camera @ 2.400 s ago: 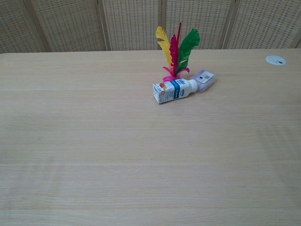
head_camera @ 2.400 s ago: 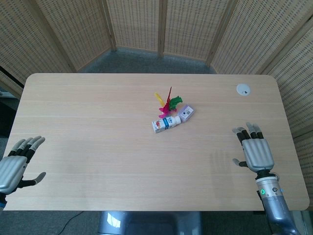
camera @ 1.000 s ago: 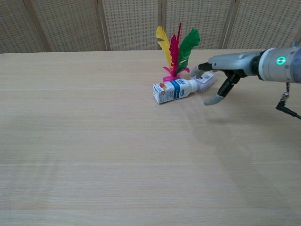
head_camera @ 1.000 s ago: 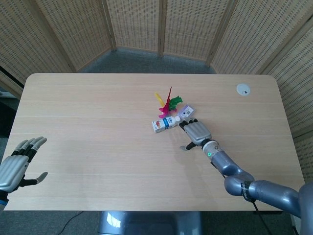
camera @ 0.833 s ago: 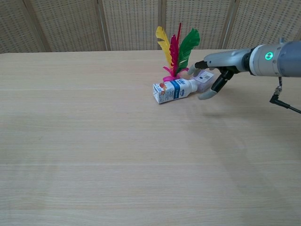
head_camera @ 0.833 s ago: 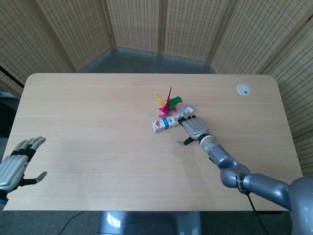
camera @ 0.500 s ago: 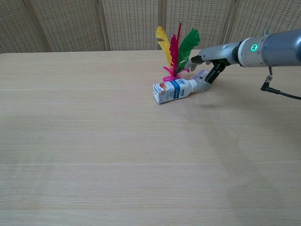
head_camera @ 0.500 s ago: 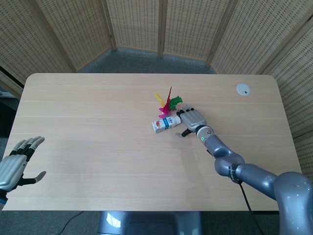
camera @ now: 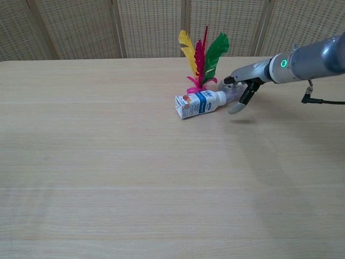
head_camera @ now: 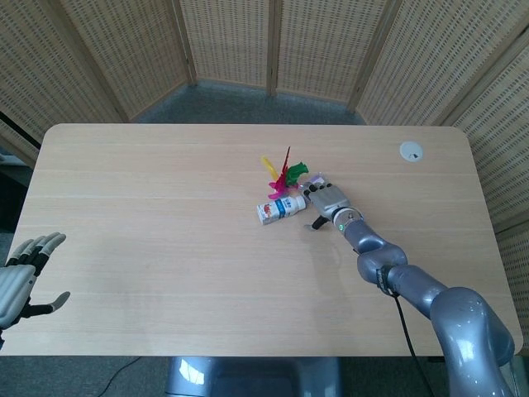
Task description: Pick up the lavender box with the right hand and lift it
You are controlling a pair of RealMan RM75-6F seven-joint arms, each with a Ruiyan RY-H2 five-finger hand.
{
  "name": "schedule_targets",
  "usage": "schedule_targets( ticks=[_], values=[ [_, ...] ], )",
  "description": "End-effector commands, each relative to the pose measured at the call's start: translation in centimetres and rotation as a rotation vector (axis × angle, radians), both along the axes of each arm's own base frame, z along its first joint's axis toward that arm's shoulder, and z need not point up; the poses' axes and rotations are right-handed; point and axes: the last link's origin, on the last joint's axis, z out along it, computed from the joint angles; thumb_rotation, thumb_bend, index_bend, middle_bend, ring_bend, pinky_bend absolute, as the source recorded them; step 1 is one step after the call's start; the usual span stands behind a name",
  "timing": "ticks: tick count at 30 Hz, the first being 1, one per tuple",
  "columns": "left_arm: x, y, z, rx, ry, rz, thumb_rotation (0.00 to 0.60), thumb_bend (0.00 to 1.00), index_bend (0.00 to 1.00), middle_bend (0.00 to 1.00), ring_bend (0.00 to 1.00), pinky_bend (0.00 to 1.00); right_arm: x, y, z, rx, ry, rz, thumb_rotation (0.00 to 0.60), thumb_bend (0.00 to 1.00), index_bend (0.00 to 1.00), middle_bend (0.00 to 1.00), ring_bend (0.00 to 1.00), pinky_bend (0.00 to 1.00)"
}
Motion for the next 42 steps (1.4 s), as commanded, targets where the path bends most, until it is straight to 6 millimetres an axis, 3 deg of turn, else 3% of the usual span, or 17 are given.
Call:
schedule_targets(
  ticks=[1,7,17,23,27,31,42],
  values=[
    [-0.1,0.0,0.0,0.002,-0.003,-0.004,0.6,0.32,0.0,0.0,0.0,0.0,-0.8,0.5,0.3,0.014,0.026,0.011,0.371,0.29,0.0,0.0,0.0,0.0],
    [0.0,0.6,-0.7,-0.022,-0.02,-0.027,0.6,0.32,0.0,0.0,0.0,0.0,-3.2,2.9,2.3,0.037,0.061,0.028,0.346,0.29,0.0,0.0,0.0,0.0],
    [0.0,1.2,-1.6,-0.053,-0.049,-0.067,0.6,0.32,0.0,0.0,0.0,0.0,-7.2,9.3,8.0,-0.03,0.099,-0.057,0.322,0.29,0.0,0.0,0.0,0.0],
    [-0.1,0.9,-1.5,-0.052,-0.056,-0.075,0.6,0.32,0.0,0.0,0.0,0.0,-7.6,12.5,11.0,-0.082,0.139,-0.106,0.316,0.29,0.0,0.0,0.0,0.0],
    [0.1,0.6,-1.4,-0.047,-0.063,-0.085,0.6,0.32,0.0,0.0,0.0,0.0,-6.3,12.2,11.6,-0.13,0.112,-0.078,0.316,0.28,0.0,0.0,0.0,0.0],
    [-0.1,-0.1,-1.0,-0.034,-0.063,-0.078,0.6,0.32,0.0,0.0,0.0,0.0,-5.6,10.5,11.3,-0.151,0.111,-0.042,0.315,0.28,0.0,0.0,0.0,0.0],
    [-1.0,-0.7,-0.2,-0.017,-0.046,-0.042,0.6,0.32,0.0,0.0,0.0,0.0,-5.3,5.4,7.2,-0.151,0.113,-0.065,0.314,0.27,0.0,0.0,0.0,0.0]
  ],
)
